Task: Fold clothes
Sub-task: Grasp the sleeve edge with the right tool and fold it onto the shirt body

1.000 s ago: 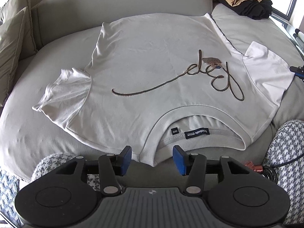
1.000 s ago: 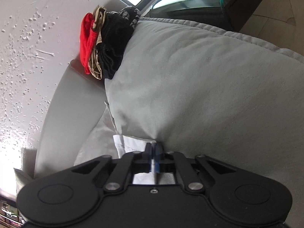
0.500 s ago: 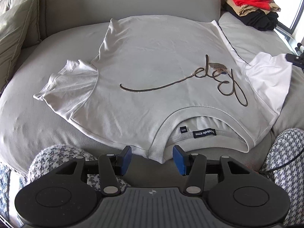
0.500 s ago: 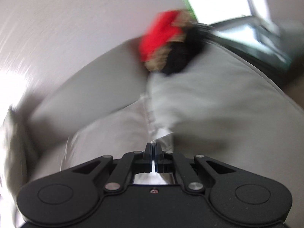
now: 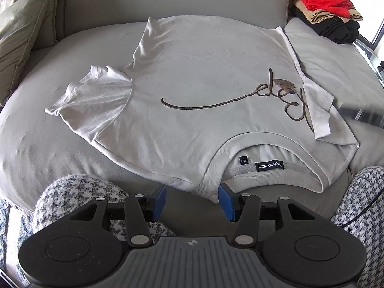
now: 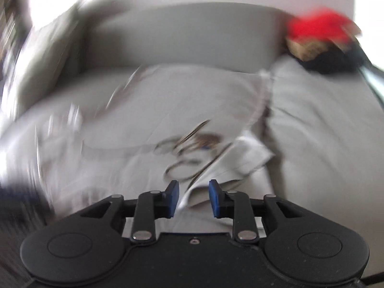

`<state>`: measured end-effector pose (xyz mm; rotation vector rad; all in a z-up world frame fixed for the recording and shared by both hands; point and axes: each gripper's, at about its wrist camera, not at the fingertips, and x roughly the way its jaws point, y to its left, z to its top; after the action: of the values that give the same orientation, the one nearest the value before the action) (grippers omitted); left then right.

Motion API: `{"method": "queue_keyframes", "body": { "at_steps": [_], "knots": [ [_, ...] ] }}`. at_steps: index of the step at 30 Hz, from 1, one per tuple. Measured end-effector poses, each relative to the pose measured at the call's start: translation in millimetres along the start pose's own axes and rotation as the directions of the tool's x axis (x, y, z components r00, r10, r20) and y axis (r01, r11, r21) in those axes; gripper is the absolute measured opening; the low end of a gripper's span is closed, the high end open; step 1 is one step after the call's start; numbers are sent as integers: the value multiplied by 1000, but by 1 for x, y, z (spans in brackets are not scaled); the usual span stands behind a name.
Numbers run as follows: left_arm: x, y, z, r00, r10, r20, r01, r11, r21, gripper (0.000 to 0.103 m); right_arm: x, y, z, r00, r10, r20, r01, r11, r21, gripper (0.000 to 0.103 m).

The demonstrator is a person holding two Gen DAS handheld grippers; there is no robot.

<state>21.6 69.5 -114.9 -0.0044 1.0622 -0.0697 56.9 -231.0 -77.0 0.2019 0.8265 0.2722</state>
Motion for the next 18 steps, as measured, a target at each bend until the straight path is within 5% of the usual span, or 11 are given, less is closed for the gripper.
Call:
{"method": "queue_keyframes", "body": {
  "at_steps": [2,5,9,13,18],
  "knots": [
    [2,-3,0,1000,-3,-4,3,1000,9,49,1,-41,9,999,39,12,-41,945,324,29],
    [5,-6,-1,1000,-6,-12,7,1000,26,49,23,-77,17,996,83,17,-79,836,544,29],
    [6,-5,-2,1000,1,-15,0,999,32,49,52,-95,24,1000,-2,-1,3,806,592,29],
    [6,-3,-1,1000,0,-8,0,1000,26,49,79,-105,23,998,40,-51,0,792,610,33],
    [10,-5,1,1000,-15,-10,15,999,36,49,81,-95,25,1000,15,-15,-4,835,550,30]
  ]
}}
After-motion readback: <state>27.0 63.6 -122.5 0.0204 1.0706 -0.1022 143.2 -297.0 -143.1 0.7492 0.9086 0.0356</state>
